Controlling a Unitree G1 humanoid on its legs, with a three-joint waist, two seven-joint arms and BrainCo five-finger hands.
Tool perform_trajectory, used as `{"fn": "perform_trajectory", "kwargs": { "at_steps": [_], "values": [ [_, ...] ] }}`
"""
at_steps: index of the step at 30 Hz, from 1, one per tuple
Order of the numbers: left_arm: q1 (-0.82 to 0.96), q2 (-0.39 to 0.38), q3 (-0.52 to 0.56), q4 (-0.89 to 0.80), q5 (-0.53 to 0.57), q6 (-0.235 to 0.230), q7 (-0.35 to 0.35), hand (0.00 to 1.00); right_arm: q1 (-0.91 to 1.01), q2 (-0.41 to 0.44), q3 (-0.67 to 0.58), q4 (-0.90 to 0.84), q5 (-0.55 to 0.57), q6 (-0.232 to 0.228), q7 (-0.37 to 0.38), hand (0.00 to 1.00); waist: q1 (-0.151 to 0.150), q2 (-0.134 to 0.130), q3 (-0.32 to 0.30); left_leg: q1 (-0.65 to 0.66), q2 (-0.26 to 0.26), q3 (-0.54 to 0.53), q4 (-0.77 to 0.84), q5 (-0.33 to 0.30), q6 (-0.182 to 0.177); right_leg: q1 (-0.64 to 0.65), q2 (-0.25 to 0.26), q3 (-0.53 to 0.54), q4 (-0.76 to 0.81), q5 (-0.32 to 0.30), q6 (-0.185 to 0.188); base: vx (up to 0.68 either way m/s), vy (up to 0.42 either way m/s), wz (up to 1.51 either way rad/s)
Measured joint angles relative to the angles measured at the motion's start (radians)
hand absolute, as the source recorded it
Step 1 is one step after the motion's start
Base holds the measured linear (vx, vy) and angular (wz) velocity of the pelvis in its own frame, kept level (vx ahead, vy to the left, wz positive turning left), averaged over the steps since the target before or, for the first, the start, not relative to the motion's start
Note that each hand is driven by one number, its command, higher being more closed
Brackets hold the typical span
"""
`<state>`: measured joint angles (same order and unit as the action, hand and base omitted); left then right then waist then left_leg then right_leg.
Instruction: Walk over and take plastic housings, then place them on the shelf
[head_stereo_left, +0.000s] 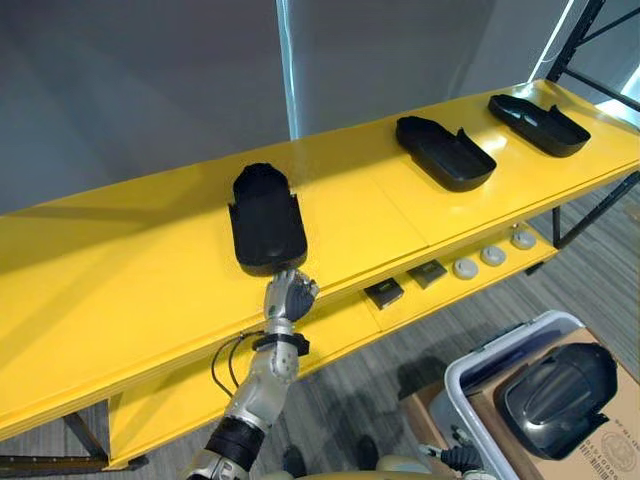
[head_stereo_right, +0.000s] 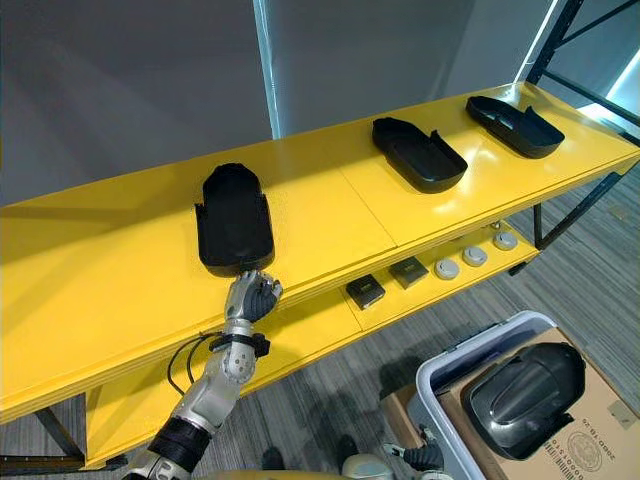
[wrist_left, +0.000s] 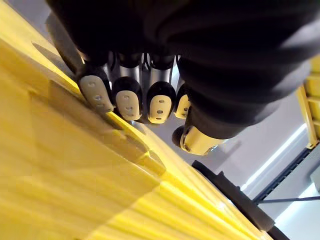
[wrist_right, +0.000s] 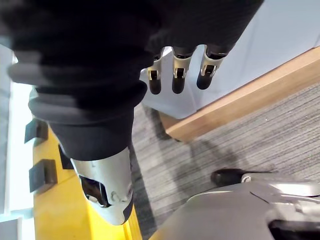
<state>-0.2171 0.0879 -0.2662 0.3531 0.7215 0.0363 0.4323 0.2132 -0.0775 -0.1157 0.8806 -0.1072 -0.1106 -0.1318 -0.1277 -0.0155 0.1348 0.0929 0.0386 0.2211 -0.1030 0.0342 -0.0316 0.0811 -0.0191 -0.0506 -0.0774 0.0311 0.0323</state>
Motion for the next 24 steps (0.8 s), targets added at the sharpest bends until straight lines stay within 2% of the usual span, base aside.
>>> {"fn": "perform_trajectory", "kwargs": {
  "at_steps": [7,24],
  "values": [
    [-0.076,0.013,0.017,0.056,-0.003,0.019,-0.016,1.00,-0.010,-0.009,-0.001,-0.002,0.000,0.000,0.000,0.00,-0.022,0.012,0.001,-0.015,0.002,0.010,0.000,-0.001,-0.002,-0.020,0.002,0.008,0.000,0.001,-0.002,-0.01,-0.011,-0.03],
    [-0.220,0.041,0.044,0.130,-0.052,0.033,-0.017,1.00,-0.020,-0.008,-0.007,-0.003,0.001,0.000,0.000,0.00,-0.034,0.013,0.023,-0.038,0.004,0.027,0.000,-0.001,-0.002,-0.051,0.003,0.022,0.008,0.002,-0.002,0.00,-0.002,-0.03]
  ]
}}
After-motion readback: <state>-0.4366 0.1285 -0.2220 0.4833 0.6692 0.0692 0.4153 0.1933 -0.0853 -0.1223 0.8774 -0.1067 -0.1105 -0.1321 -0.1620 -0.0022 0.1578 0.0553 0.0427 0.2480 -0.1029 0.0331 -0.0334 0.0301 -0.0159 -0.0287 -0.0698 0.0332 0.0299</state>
